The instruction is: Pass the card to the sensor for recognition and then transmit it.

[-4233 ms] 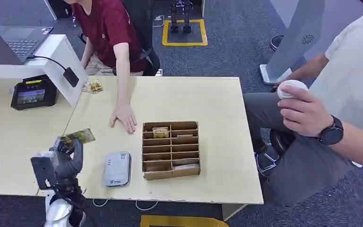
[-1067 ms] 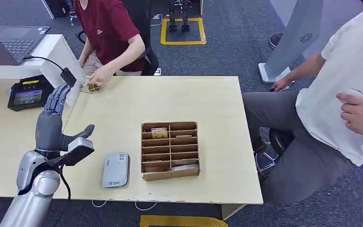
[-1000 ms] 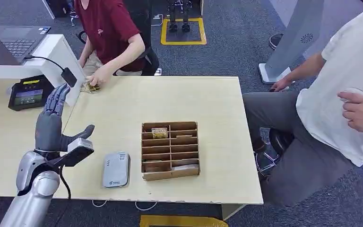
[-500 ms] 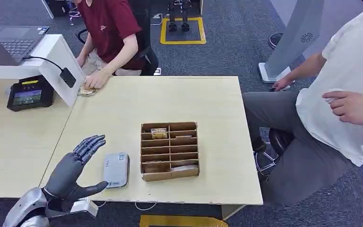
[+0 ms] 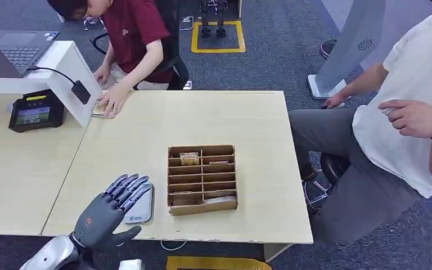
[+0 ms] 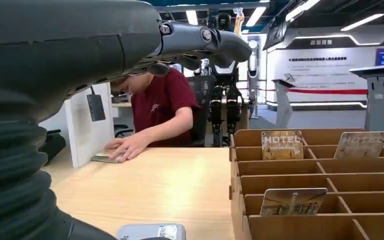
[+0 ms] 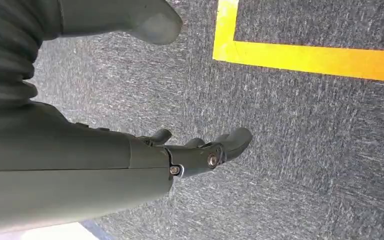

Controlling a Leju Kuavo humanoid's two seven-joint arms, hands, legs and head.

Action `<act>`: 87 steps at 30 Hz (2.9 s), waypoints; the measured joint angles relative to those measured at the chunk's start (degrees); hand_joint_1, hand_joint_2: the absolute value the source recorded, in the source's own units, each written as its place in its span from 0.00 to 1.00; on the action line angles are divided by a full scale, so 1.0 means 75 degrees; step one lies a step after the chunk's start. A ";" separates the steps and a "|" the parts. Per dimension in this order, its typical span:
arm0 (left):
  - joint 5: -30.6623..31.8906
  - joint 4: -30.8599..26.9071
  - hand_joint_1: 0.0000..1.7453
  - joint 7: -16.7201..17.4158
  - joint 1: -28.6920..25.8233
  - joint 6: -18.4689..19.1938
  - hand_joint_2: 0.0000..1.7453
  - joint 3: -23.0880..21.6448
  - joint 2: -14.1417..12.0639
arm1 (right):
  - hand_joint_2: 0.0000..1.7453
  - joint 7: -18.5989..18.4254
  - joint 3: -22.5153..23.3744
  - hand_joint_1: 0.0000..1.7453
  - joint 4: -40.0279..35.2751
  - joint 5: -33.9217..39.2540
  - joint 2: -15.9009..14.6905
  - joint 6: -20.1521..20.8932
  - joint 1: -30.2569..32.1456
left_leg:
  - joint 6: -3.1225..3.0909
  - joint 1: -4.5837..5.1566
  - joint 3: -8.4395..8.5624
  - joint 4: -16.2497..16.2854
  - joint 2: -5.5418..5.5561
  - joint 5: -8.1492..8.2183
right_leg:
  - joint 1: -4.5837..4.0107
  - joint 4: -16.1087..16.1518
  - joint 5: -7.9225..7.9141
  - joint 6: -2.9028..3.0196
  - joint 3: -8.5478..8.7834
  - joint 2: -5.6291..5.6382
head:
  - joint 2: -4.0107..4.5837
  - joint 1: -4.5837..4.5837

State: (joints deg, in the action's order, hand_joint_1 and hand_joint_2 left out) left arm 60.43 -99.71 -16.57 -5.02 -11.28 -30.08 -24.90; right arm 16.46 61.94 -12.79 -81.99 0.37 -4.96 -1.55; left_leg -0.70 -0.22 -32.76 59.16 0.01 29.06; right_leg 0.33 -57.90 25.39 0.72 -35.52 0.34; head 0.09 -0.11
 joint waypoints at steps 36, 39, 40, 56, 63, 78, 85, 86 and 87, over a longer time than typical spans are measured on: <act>0.1303 0.1373 0.00 0.2299 0.1290 0.0560 1.00 -0.1816 0.1299 | 1.00 -0.0181 0.0414 0.00 -0.0087 -0.0254 0.0306 -0.0003 -0.0002 | -0.0004 0.0005 0.0002 0.0001 0.0000 0.0002 | 0.0000 0.0001 0.0000 -0.0001 0.0000 0.0001 | 0.0000 -0.0009; 0.1204 0.1554 0.00 0.2299 0.1306 0.0600 1.00 -0.1897 0.1361 | 1.00 -0.0181 0.0434 0.00 -0.0087 -0.0277 0.0323 -0.0003 -0.0002 | -0.0004 0.0004 0.0003 0.0001 -0.0001 0.0002 | 0.0000 0.0001 0.0000 -0.0001 0.0000 0.0001 | -0.0003 -0.0006; 0.1189 0.1609 0.00 0.2299 0.1312 0.0609 1.00 -0.1918 0.1382 | 1.00 -0.0181 0.0446 0.00 -0.0087 -0.0300 0.0326 -0.0003 -0.0002 | -0.0004 0.0004 0.0003 0.0001 0.0000 0.0002 | 0.0000 0.0001 0.0000 -0.0001 0.0000 0.0001 | -0.0003 -0.0006; 0.0988 0.2019 0.00 0.2273 0.1411 0.0711 1.00 -0.2057 0.1527 | 1.00 -0.0181 0.0478 0.00 -0.0084 -0.0411 0.0347 -0.0003 -0.0010 | -0.0004 0.0004 0.0001 0.0001 0.0000 0.0002 | 0.0000 0.0001 0.0001 -0.0002 0.0000 0.0000 | -0.0003 -0.0006; 0.0863 0.2279 0.00 0.2320 0.1496 0.0726 1.00 -0.2066 0.1632 | 1.00 -0.0157 0.0475 0.00 -0.0084 -0.0493 0.0350 0.0000 -0.0018 | -0.0004 0.0004 0.0002 0.0001 0.0000 0.0002 | 0.0000 0.0001 0.0001 -0.0001 0.0000 0.0000 | 0.0000 -0.0006; 0.0798 0.2451 0.00 0.2477 0.1482 0.0621 1.00 -0.2026 0.1714 | 1.00 -0.0125 0.0478 0.00 -0.0084 -0.0638 0.0350 -0.0015 -0.0022 | -0.0004 0.0004 -0.0001 0.0001 0.0000 0.0002 | 0.0000 0.0000 0.0001 -0.0001 0.0000 -0.0001 | -0.0003 -0.0006; 0.0799 0.2451 0.00 0.2498 0.1397 0.0618 1.00 -0.1862 0.1731 | 1.00 -0.0125 0.0487 0.00 -0.0084 -0.0662 0.0350 -0.0012 -0.0021 | -0.0004 0.0004 -0.0001 0.0000 0.0001 0.0002 | 0.0000 0.0000 0.0001 -0.0001 0.0000 -0.0002 | 0.0000 -0.0006; 0.0799 0.2451 0.00 0.2506 0.1387 0.0618 1.00 -0.1859 0.1731 | 1.00 -0.0125 0.0487 0.00 -0.0084 -0.0662 0.0350 -0.0012 -0.0021 | -0.0004 0.0004 -0.0001 0.0000 0.0000 0.0002 | 0.0000 0.0000 0.0001 -0.0001 0.0000 -0.0002 | -0.0003 -0.0006; 0.0799 0.2451 0.00 0.2509 0.1381 0.0618 1.00 -0.1859 0.1734 | 1.00 -0.0125 0.0490 0.00 -0.0084 -0.0662 0.0350 -0.0012 -0.0020 | -0.0004 0.0004 -0.0001 0.0001 0.0000 0.0002 | 0.0000 0.0000 0.0001 -0.0002 0.0000 -0.0002 | -0.0003 -0.0006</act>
State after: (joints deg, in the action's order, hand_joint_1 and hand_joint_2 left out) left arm 66.42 -81.33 2.25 5.34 -6.64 -44.02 -11.89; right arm 15.52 65.61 -13.42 -86.95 2.99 -5.05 -1.70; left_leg -0.73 -0.20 -32.77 59.16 0.01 29.08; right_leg 0.33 -57.90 25.39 0.71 -35.52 0.32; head 0.07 -0.15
